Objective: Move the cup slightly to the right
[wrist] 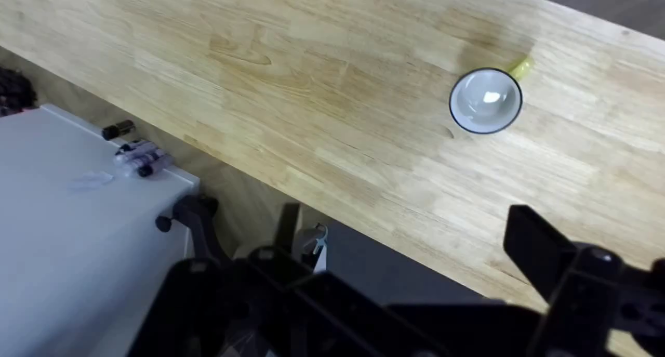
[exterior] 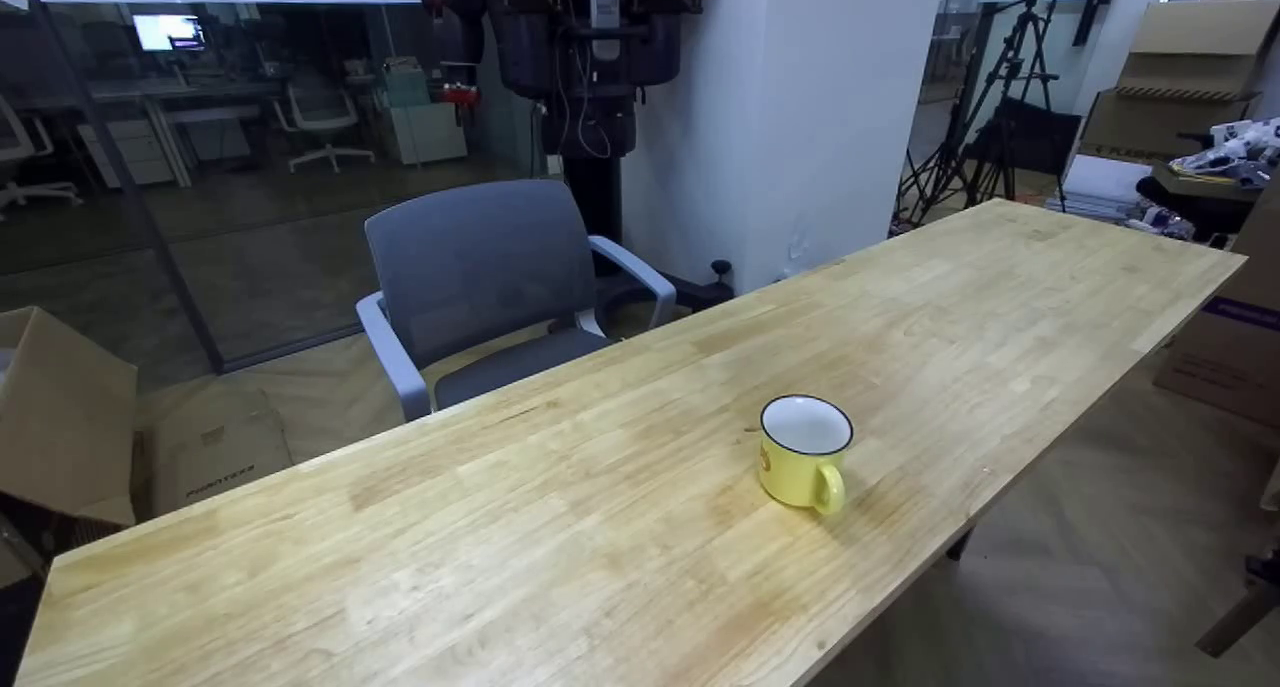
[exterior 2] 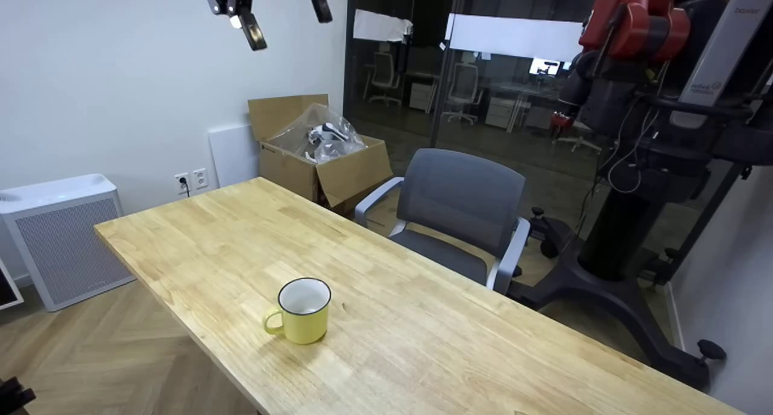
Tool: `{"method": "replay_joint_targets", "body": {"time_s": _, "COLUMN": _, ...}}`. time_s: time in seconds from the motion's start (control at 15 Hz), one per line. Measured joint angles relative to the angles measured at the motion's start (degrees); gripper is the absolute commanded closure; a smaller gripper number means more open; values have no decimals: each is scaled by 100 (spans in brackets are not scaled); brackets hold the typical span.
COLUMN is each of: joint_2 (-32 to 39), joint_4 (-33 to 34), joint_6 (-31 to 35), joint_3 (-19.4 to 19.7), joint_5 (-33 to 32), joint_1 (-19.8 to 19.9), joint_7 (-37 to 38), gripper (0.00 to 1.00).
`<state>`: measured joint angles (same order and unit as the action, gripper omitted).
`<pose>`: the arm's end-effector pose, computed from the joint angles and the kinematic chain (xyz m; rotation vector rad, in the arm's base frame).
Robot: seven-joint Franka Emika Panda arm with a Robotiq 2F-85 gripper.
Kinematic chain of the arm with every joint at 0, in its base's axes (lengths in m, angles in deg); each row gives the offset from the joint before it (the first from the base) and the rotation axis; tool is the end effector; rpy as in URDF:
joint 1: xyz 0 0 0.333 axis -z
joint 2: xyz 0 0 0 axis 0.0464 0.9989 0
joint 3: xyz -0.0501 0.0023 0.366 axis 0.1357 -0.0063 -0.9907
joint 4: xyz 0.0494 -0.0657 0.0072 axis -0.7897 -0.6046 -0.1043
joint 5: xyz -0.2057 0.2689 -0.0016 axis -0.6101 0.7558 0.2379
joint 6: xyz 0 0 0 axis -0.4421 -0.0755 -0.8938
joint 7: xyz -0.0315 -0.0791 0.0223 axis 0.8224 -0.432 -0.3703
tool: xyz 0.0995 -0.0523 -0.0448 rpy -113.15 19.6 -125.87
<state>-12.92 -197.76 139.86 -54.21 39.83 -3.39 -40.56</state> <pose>0.3949 0.0129 0.5986 2.7391 0.3823 0.2513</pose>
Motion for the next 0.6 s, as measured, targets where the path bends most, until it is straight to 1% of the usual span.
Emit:
{"method": "replay_joint_targets", "body": {"time_s": 0.2, "joint_2": 231, "joint_4": -263, "joint_6": 697, "joint_3": 368, "joint_5": 1013, "joint_1": -44, "joint_7": -427, "gripper": 0}}
{"method": "replay_joint_targets", "body": {"time_s": 0.33, "joint_2": 410, "joint_4": -366, "joint_6": 905, "joint_3": 538, "joint_5": 1632, "joint_1": -80, "joint_7": -829, "gripper": 0}}
{"method": "replay_joint_targets", "body": {"time_s": 0.4, "joint_2": 492, "joint_4": -389, "joint_6": 911, "joint_3": 578, "joint_5": 1743, "joint_1": -75, "joint_7": -918, "gripper": 0}}
{"method": "replay_joint_targets", "body": {"time_s": 0.6, "joint_2": 613, "joint_4": -397, "joint_6": 911, "joint_3": 608, "joint_5": 1779, "joint_1": -73, "joint_7": -942, "gripper": 0}}
